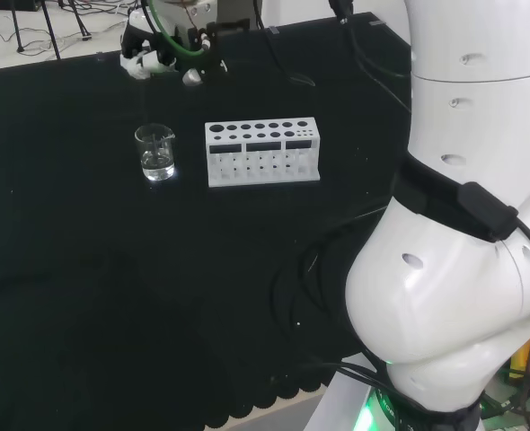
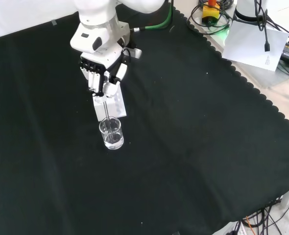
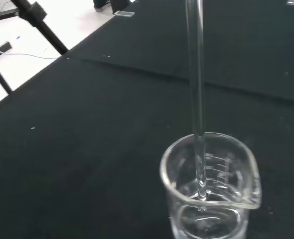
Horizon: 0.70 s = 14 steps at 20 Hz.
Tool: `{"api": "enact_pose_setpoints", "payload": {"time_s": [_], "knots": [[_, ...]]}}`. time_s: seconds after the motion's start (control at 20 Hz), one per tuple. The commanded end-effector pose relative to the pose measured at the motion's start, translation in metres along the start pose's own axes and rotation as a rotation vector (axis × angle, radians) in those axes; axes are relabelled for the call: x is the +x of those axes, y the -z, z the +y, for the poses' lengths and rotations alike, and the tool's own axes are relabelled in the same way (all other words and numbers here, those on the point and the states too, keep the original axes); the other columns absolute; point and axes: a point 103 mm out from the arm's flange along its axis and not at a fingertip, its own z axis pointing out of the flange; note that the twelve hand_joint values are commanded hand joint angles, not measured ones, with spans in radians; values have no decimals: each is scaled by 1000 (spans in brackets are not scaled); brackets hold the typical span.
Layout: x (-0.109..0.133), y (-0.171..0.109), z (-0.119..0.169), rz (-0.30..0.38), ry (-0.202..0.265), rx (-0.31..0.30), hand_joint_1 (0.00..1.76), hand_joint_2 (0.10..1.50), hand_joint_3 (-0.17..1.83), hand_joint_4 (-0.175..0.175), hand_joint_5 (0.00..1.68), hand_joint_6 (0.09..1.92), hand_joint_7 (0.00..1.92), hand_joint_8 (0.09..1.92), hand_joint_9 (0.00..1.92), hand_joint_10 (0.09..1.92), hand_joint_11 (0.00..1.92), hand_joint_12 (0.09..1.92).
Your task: Stir in the beaker to the left of the white test tube rack with the glass rod.
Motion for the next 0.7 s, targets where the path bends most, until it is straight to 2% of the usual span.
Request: {"api": "enact_pose_setpoints", "payload": {"time_s": [0.05, 0.3, 0.55, 0.7], "knots": [[-16, 2, -7, -10, -24, 0, 1306, 1131, -175, -175, 1178, 429, 1134, 1094, 1634, 949, 1669, 748], [-11, 3, -19, -18, -38, 8, 1306, 1130, -175, -175, 1178, 429, 1135, 1093, 1635, 949, 1669, 749], [12, -2, -20, -24, -16, 19, 1306, 1130, -175, -175, 1178, 429, 1135, 1093, 1636, 949, 1669, 750], [17, -6, -15, -27, -9, 21, 1306, 1130, -175, -175, 1178, 429, 1135, 1093, 1636, 949, 1670, 750]]}}
